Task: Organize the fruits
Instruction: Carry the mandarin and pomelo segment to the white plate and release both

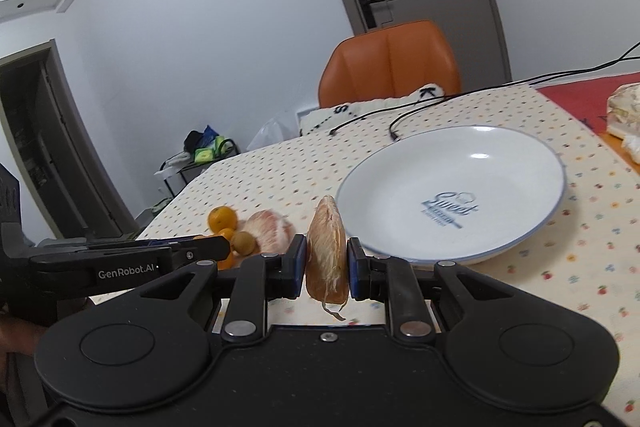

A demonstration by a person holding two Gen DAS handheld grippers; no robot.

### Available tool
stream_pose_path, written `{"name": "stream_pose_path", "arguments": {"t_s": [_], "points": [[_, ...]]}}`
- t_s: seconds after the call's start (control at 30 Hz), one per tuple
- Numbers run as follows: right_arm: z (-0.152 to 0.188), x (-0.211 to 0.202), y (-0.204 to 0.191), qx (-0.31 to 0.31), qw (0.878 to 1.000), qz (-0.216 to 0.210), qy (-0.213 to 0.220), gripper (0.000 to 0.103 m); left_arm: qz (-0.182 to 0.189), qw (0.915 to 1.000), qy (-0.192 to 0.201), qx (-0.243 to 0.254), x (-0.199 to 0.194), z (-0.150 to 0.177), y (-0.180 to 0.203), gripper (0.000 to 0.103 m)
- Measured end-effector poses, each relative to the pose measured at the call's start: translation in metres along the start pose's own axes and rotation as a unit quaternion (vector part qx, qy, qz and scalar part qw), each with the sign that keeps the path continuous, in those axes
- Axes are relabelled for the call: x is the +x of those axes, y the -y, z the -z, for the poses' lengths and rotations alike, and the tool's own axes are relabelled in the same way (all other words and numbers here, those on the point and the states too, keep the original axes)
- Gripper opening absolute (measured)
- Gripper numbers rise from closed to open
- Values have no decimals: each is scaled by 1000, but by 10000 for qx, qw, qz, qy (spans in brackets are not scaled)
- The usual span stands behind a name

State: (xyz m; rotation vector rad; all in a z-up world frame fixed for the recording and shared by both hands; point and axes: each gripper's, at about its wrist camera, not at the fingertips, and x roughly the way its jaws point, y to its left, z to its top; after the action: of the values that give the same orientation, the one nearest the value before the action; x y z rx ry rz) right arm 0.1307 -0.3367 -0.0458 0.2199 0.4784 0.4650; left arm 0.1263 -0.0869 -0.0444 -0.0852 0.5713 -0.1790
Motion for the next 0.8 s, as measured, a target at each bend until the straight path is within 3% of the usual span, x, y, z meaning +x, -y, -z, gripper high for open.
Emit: {"name": "stream_pose_path", "arguments": {"t_s": [0.8], "points": [[-25, 14, 48, 219, 9987, 356, 277, 20, 141, 9989, -20, 450, 49, -40, 42, 23]]}}
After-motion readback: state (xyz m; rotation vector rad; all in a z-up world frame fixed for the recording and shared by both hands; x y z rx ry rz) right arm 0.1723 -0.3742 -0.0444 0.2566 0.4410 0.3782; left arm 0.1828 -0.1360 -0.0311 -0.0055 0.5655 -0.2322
